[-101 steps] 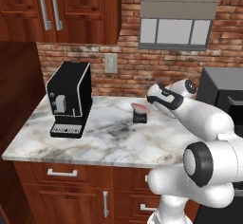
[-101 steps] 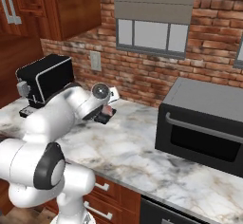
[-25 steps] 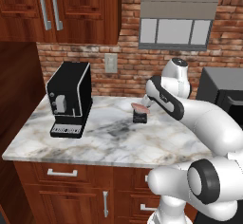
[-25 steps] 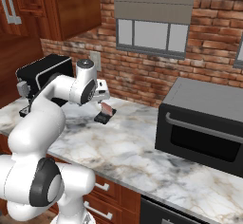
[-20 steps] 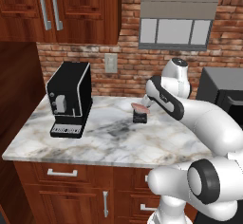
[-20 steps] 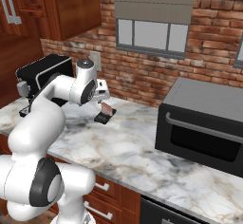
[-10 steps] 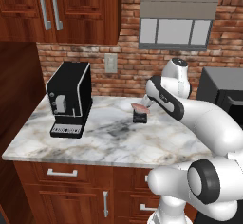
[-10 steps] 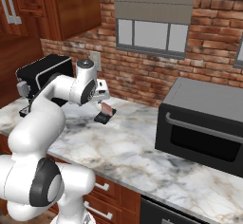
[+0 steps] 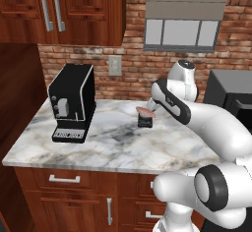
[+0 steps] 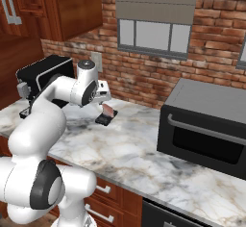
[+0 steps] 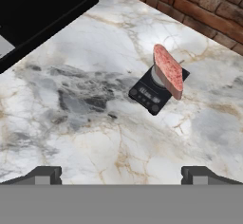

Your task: Take the steak from the fridge and place it on the digital scale on the counter by the fridge. Wait a few seconds for a reading, then move it to the plate on the dining counter.

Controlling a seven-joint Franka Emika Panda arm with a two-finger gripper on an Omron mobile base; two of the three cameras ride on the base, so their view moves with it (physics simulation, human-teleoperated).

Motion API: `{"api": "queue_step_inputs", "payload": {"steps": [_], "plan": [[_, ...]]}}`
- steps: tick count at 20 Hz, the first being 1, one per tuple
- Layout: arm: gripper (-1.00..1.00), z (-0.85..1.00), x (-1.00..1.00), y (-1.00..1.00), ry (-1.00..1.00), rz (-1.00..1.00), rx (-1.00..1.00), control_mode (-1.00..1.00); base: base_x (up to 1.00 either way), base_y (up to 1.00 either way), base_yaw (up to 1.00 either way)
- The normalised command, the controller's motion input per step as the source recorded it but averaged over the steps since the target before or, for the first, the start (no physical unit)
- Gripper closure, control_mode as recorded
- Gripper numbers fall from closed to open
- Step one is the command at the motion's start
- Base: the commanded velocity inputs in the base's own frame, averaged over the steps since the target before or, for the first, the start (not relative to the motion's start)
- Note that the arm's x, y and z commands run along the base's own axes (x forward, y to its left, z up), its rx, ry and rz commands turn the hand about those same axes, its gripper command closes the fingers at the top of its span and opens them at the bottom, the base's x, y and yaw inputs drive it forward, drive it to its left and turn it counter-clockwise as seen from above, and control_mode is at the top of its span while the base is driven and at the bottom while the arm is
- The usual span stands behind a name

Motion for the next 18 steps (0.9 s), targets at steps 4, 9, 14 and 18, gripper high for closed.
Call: {"api": "queue_step_inputs", "payload": {"steps": [4,9,14,18], "plan": [[-1.00,0.00,0.00,0.00,0.00,0.00,0.00,-1.00,0.00,0.00,0.00],[-1.00,0.00,0.00,0.00,0.00,0.00,0.00,-1.00,0.00,0.00,0.00],[-1.00,0.00,0.00,0.00,0.00,0.00,0.00,-1.00,0.00,0.00,0.00],[-1.00,0.00,0.00,0.00,0.00,0.00,0.00,-1.00,0.00,0.00,0.00]]}}
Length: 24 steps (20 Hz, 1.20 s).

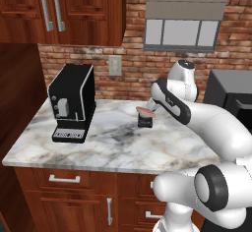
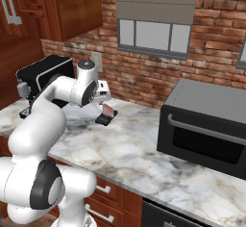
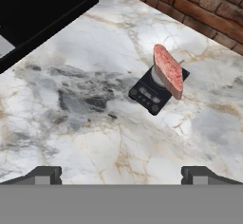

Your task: Take the steak from the fridge and place it on the digital scale on the counter by the fridge. Wait a few seconds for a reading, then move it to the plate on the dining counter.

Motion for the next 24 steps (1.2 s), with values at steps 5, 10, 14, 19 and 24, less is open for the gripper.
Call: {"api": "queue_step_inputs", "payload": {"steps": [5,10,14,19,24], "plan": [[-1.00,0.00,0.00,0.00,0.00,0.00,0.00,-1.00,0.00,0.00,0.00],[-1.00,0.00,0.00,0.00,0.00,0.00,0.00,-1.00,0.00,0.00,0.00],[-1.00,0.00,0.00,0.00,0.00,0.00,0.00,-1.00,0.00,0.00,0.00],[-1.00,0.00,0.00,0.00,0.00,0.00,0.00,-1.00,0.00,0.00,0.00],[-1.00,0.00,0.00,0.00,0.00,0.00,0.00,-1.00,0.00,0.00,0.00]]}}
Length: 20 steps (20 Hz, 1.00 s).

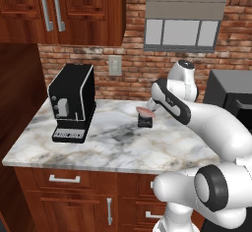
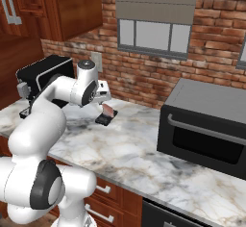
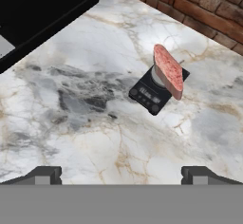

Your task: Take the steak from the fridge and place it on the digital scale on the counter by the fridge. Wait a few seconds for a reading, then move it to the plate on the dining counter.

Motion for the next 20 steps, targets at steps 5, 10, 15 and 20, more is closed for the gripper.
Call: {"api": "queue_step_inputs", "payload": {"steps": [5,10,15,20], "plan": [[-1.00,0.00,0.00,0.00,0.00,0.00,0.00,-1.00,0.00,0.00,0.00],[-1.00,0.00,0.00,0.00,0.00,0.00,0.00,-1.00,0.00,0.00,0.00],[-1.00,0.00,0.00,0.00,0.00,0.00,0.00,-1.00,0.00,0.00,0.00],[-1.00,0.00,0.00,0.00,0.00,0.00,0.00,-1.00,0.00,0.00,0.00]]}}
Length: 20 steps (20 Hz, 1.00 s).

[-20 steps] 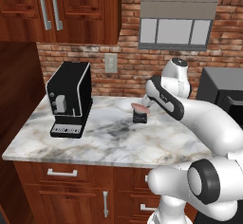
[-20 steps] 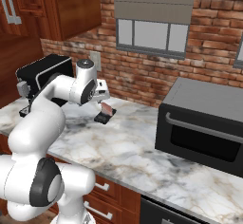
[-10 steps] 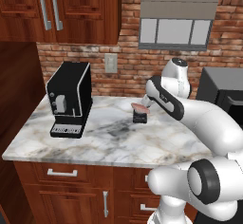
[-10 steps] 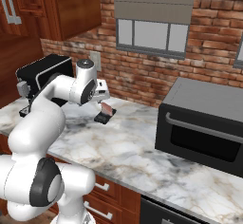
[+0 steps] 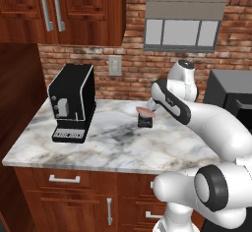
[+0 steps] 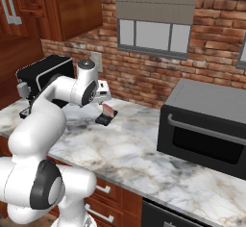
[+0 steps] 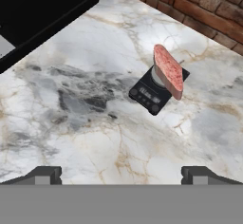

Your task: Take the steak from the fridge and place it on the digital scale on the counter by the fridge. Wait a few seconds for a reading, then move it to the plate on the dining counter.

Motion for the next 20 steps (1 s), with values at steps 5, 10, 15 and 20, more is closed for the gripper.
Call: {"api": "queue_step_inputs", "payload": {"steps": [5,10,15,20], "plan": [[-1.00,0.00,0.00,0.00,0.00,0.00,0.00,-1.00,0.00,0.00,0.00],[-1.00,-0.14,0.01,0.00,-0.03,0.00,-0.01,-1.00,0.00,0.00,0.00],[-1.00,-0.45,0.20,0.00,-0.13,0.00,-0.08,-1.00,0.00,0.00,0.00],[-1.00,-0.38,0.41,0.00,-0.07,0.00,-0.03,-1.00,0.00,0.00,0.00]]}}
